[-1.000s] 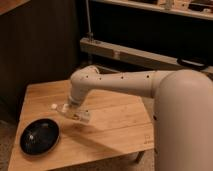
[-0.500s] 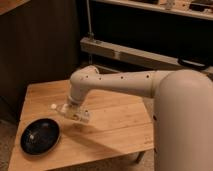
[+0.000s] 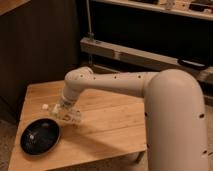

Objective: Place the bottle in the ceramic bowl

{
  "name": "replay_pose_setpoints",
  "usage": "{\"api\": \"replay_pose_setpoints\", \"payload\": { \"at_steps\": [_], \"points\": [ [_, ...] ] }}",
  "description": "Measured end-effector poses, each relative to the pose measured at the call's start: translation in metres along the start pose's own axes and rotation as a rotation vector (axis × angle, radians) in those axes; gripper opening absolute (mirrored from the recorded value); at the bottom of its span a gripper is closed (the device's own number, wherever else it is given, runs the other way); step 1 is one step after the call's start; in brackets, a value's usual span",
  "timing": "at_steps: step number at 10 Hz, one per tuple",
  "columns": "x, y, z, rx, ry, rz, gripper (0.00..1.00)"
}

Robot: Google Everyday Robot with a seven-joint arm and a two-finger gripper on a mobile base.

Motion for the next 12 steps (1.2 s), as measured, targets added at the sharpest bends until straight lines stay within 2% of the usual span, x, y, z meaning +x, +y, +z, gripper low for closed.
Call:
{"api": "replay_pose_setpoints", "payload": {
  "at_steps": [2,6,7,10,11,12],
  "points": [
    [-0.019,0.002,0.003,-0.024,-0.041,-0.017,0.00],
    [-0.062,0.010,0.002,-0.095,-0.166,-0.031,0.00],
    [-0.113,0.047,0.024,-0.184,-0.208,-0.101,0.00],
    [-0.150,0.087,0.056,-0.278,-0.205,-0.187,0.01],
    [-0.156,0.096,0.068,-0.295,-0.189,-0.210,0.07],
    [-0.155,0.100,0.076,-0.296,-0.163,-0.216,0.17]
  ]
}}
